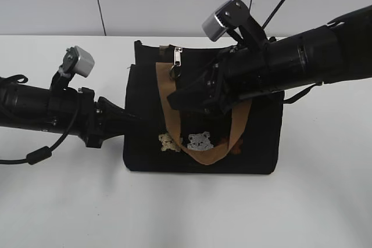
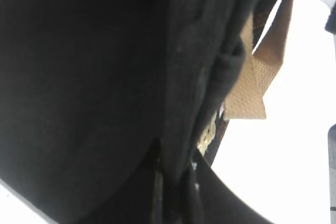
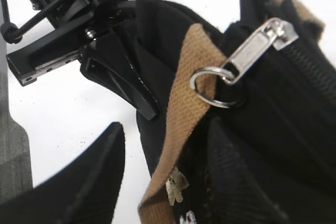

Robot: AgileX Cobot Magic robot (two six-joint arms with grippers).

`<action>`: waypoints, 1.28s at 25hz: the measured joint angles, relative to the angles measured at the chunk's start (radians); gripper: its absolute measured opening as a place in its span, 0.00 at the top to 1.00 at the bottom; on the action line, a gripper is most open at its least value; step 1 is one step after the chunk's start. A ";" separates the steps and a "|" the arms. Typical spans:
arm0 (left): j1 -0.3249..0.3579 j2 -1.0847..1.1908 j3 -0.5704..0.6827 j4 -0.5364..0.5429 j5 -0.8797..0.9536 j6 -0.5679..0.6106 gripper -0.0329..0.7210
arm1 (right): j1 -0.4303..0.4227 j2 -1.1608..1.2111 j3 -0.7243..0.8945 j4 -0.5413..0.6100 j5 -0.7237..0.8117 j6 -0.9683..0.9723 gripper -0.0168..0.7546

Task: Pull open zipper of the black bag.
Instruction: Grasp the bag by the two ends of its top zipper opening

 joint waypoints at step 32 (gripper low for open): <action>-0.001 0.000 -0.004 -0.007 -0.012 0.000 0.92 | 0.002 0.038 -0.001 0.219 -0.044 -0.109 0.48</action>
